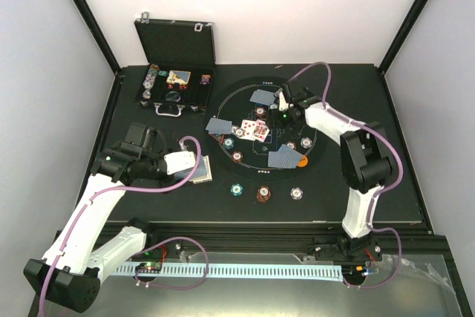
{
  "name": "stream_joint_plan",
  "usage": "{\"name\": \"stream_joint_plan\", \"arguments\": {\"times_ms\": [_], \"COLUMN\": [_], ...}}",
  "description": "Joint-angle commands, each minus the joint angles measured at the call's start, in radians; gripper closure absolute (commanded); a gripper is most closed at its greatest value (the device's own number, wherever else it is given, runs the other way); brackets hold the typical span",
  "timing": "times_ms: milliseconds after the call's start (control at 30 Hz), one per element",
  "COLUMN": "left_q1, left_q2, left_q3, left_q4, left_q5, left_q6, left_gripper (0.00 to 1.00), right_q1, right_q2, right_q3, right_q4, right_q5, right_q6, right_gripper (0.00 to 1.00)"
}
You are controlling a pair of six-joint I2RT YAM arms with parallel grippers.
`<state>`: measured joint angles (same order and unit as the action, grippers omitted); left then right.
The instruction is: Distribute texas hold em gaming equipment
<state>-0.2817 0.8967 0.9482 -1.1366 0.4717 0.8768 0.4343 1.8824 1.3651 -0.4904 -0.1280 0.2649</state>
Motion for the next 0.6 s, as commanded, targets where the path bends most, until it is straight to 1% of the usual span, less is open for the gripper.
{"name": "stream_joint_plan", "arguments": {"times_ms": [0,233,567], "left_q1": [-0.002,-0.002,-0.002], "left_q2": [-0.003,0.001,0.005], "left_q3": [0.047,0.051,0.051], "left_q4": [-0.008,-0.006,-0.003], "left_q5": [0.023,0.019,0.014], "left_q6": [0.006,0.005,0.004], "left_gripper": [0.98,0.98,0.99], "right_q1": [-0.033,-0.068,-0.087], "right_q2": [0.095,0.194,0.298], "right_q3": [0.026,0.079,0.162], "right_q4": [-0.047,-0.050,-0.075], "right_q5": [-0.255,-0.270,-0.289], "right_q6": [0.137,0.152,0.145], "right_gripper": [0.33,0.37,0.38]}}
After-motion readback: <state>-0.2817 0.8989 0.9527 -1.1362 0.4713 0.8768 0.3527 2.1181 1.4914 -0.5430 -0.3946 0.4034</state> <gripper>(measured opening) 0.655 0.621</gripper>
